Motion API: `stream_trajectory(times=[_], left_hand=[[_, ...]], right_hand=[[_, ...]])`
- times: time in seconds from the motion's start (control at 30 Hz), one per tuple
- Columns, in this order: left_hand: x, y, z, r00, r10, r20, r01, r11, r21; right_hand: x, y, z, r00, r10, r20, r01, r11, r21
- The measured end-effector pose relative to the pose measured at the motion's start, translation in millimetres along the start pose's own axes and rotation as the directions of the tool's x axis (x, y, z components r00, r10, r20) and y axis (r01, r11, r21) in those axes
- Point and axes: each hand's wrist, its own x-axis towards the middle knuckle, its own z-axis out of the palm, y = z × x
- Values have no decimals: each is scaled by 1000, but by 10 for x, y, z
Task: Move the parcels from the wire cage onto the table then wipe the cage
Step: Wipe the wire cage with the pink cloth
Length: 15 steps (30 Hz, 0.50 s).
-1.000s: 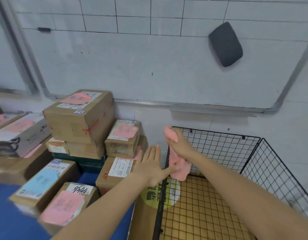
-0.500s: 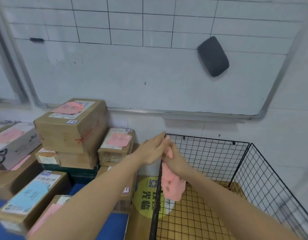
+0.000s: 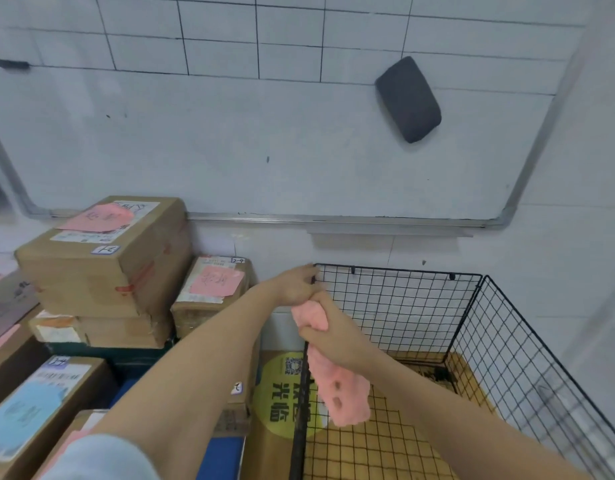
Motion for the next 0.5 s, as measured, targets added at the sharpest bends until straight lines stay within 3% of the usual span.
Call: stream_trajectory(times=[0.27, 0.4, 0.5], left_hand=[[111, -89, 32, 986, -1, -167, -21, 991, -129], [218, -70, 25, 995, 21, -101, -34, 991, -127], [287, -29, 46, 999, -20, 49, 24, 995, -92]], right_hand=[[337, 52, -113, 978, 61, -201, -62, 998, 0], [429, 28, -26, 968, 125, -219, -131, 991, -10], [221, 83, 89, 972, 110, -207, -102, 994, 45]])
